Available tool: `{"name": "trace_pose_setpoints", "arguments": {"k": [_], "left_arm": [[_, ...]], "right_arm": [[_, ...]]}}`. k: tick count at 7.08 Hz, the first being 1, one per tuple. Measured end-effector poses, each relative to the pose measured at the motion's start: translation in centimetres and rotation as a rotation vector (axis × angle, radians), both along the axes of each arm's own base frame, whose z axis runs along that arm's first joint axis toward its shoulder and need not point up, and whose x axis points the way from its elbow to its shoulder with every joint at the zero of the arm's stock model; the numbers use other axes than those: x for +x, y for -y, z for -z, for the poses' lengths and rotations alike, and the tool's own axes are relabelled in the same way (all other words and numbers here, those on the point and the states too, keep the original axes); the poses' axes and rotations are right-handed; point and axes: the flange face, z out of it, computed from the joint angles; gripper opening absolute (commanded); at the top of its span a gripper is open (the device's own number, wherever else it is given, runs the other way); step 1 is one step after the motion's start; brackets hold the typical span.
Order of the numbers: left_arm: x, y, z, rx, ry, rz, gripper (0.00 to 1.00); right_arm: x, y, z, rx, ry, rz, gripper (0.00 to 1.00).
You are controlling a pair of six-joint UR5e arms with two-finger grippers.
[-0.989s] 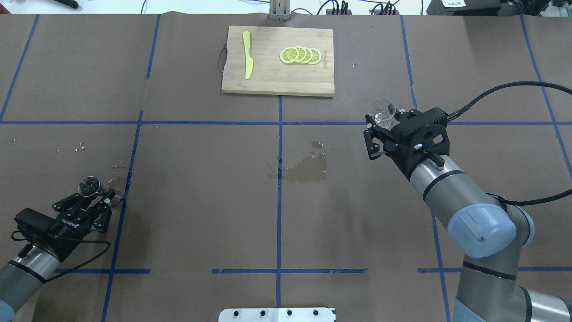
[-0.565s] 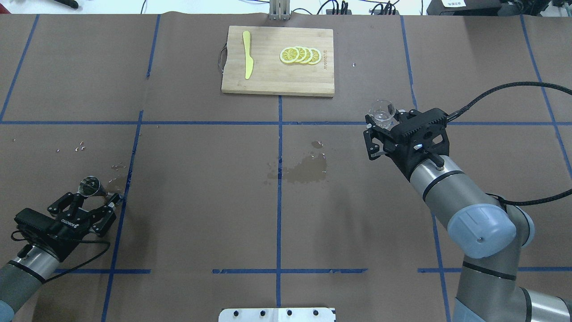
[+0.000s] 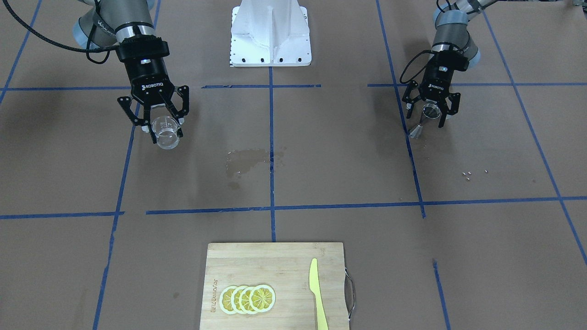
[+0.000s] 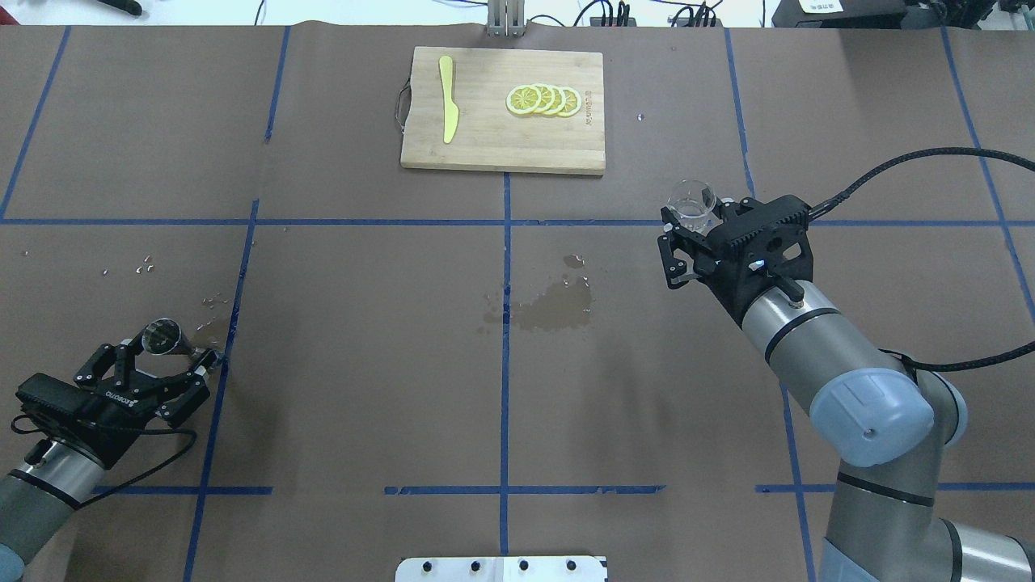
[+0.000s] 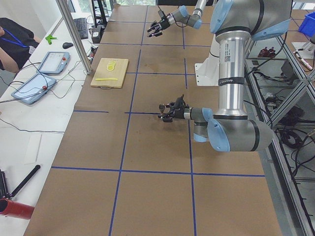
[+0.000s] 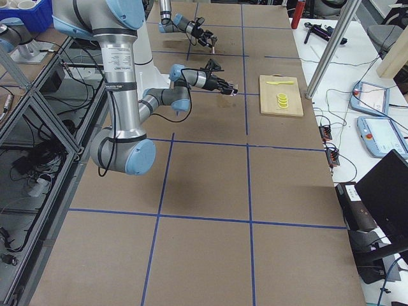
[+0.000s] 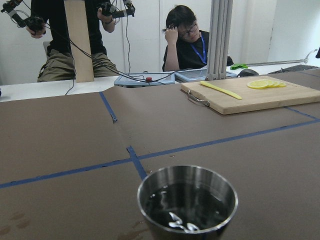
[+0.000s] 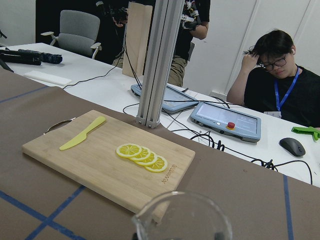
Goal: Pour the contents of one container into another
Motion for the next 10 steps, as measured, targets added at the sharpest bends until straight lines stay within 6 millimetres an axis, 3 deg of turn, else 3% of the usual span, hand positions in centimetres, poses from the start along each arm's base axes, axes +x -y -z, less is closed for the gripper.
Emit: {"name": "trace_pose_setpoints", "arguments": {"k": [3, 5, 7, 10], "left_arm": [[-2.2, 0.0, 1.5, 0.015, -0.127, 0.042, 0.99], [-2.5, 0.0, 1.9, 0.021, -0.156, 0.039, 0.99], [-2.8, 0.2, 3.7, 0.056, -0.149, 0.004, 0.99], [-5.6, 4.6, 4.2, 0.121, -0.104, -0.124, 0.99]], "right_arm": [[0.0, 0.0, 0.0, 0.000, 0.000, 0.001, 0.00], [0.0, 0.0, 0.0, 0.000, 0.000, 0.001, 0.00], [0.0, 0.0, 0.0, 0.000, 0.000, 0.001, 0.00], [0.0, 0.0, 0.0, 0.000, 0.000, 0.000, 0.00]]}}
